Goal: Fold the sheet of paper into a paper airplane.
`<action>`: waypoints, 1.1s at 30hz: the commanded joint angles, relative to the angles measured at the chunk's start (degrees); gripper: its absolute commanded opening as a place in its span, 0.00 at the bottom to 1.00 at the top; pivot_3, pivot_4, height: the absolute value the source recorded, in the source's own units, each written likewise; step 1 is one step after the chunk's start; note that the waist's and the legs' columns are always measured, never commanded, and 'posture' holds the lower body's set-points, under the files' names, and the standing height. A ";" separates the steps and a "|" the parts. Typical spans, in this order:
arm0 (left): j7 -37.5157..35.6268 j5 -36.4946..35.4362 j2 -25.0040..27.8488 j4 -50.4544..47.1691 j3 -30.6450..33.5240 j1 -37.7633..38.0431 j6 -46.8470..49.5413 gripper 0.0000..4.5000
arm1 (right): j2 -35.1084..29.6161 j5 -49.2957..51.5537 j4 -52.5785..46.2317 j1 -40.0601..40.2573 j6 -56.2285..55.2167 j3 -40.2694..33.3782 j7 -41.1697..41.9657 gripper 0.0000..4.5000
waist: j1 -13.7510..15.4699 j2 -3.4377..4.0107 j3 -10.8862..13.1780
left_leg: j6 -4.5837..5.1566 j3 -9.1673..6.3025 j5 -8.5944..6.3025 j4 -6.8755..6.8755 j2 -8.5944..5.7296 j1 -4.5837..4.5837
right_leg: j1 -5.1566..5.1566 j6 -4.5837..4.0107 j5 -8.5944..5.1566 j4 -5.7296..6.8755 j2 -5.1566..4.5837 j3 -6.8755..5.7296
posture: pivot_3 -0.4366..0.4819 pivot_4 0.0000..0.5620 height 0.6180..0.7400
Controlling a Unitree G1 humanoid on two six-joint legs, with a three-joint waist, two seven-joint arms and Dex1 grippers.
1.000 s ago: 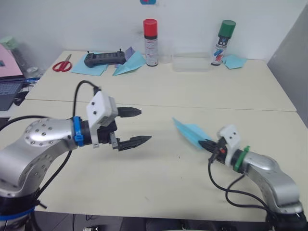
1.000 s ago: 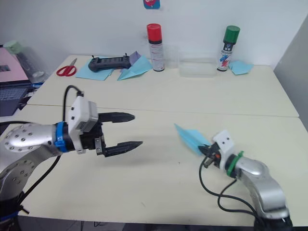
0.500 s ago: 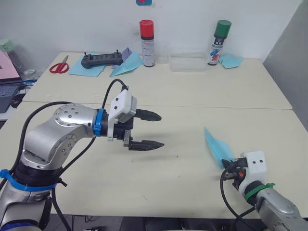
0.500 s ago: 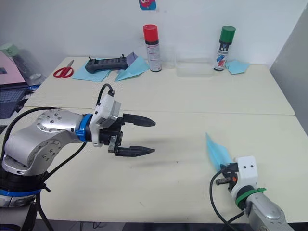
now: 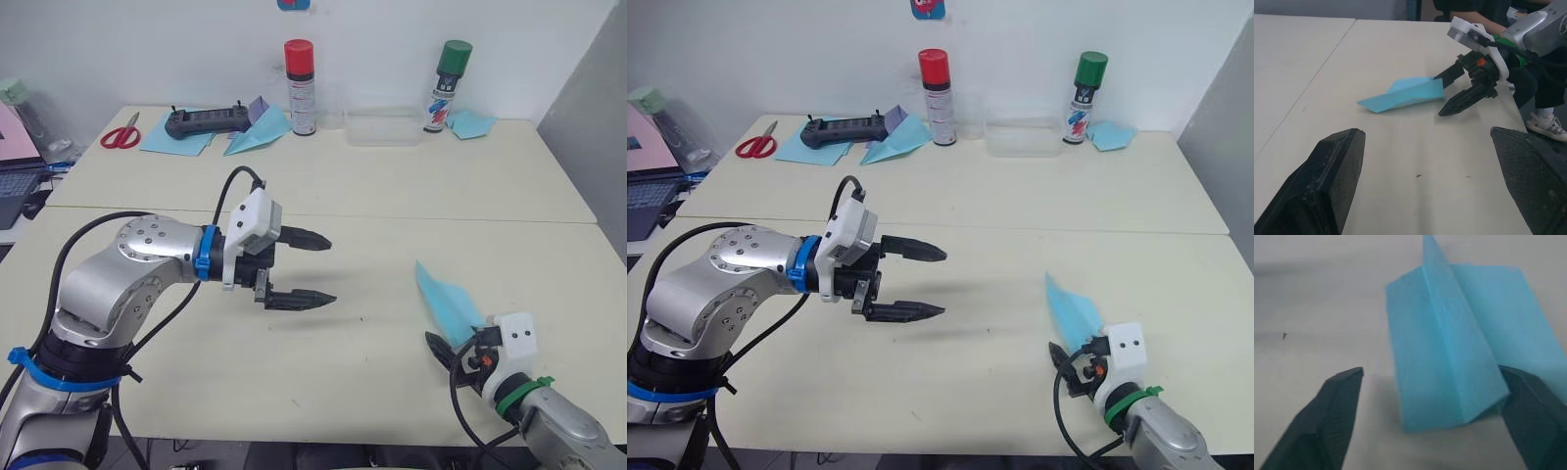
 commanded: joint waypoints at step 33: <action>-2.26 10.38 19.01 22.35 33.38 20.89 -9.11 1.00 | -55.20 8.04 45.92 -23.98 -24.87 -16.50 63.52 1.00 | 0.60 0.25 0.31 | 0.08 0.32 -0.03 0.02 -0.02 0.07 | 0.02 0.08 0.02 -0.10 -0.17 0.08 | 0.48 0.27 1.00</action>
